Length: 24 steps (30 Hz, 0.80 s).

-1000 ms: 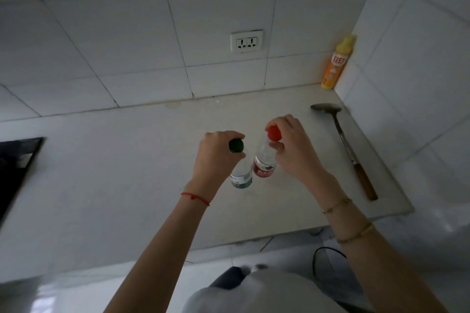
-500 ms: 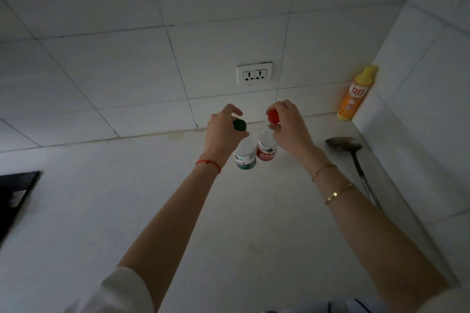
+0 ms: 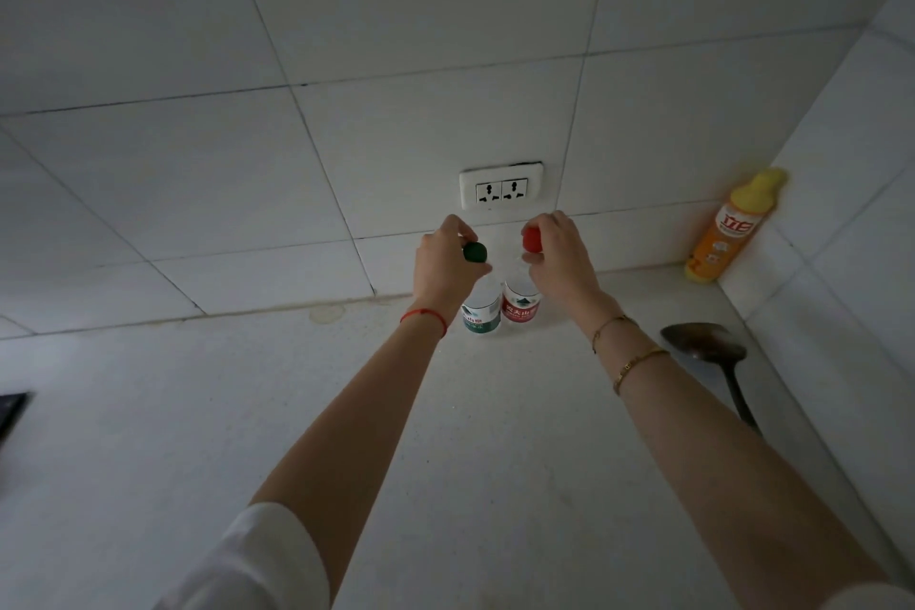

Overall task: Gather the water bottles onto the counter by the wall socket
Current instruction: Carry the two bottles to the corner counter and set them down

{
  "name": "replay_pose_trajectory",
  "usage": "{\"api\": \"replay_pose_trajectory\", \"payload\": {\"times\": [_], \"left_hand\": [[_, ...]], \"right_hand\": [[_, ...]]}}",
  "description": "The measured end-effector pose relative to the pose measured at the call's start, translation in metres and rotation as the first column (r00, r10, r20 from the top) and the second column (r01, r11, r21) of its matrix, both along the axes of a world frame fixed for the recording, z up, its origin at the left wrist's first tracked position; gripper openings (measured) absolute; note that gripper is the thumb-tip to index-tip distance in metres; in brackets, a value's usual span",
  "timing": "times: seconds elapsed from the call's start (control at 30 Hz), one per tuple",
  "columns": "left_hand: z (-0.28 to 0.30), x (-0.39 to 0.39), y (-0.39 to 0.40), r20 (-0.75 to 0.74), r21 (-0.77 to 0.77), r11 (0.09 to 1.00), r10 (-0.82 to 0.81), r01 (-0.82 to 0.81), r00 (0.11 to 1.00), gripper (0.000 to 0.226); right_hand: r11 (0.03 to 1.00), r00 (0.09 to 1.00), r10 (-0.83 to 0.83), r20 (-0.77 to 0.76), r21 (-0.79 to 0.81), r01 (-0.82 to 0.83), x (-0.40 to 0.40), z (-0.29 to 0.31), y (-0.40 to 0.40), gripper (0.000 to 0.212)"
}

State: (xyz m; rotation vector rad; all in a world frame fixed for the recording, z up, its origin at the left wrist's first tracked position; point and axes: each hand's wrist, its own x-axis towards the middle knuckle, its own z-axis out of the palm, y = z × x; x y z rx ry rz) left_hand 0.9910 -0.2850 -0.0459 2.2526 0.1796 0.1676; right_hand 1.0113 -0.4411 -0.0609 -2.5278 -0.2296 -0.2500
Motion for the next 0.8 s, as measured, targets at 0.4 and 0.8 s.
{"api": "replay_pose_trajectory", "payload": {"times": [0.4, 0.8], "left_hand": [[-0.011, 0.038, -0.012, 0.014, 0.025, 1.000, 0.001, -0.002, 1.000, 0.044], [-0.027, 0.045, -0.015, 0.057, -0.059, 0.995, 0.078, -0.075, 0.995, 0.052]], "right_hand": [[1.000, 1.000, 0.003, 0.008, 0.018, -0.003, 0.027, -0.012, -0.002, 0.040], [0.983, 0.998, -0.063, -0.002, 0.172, 0.062, 0.046, -0.025, 0.000, 0.041]]}}
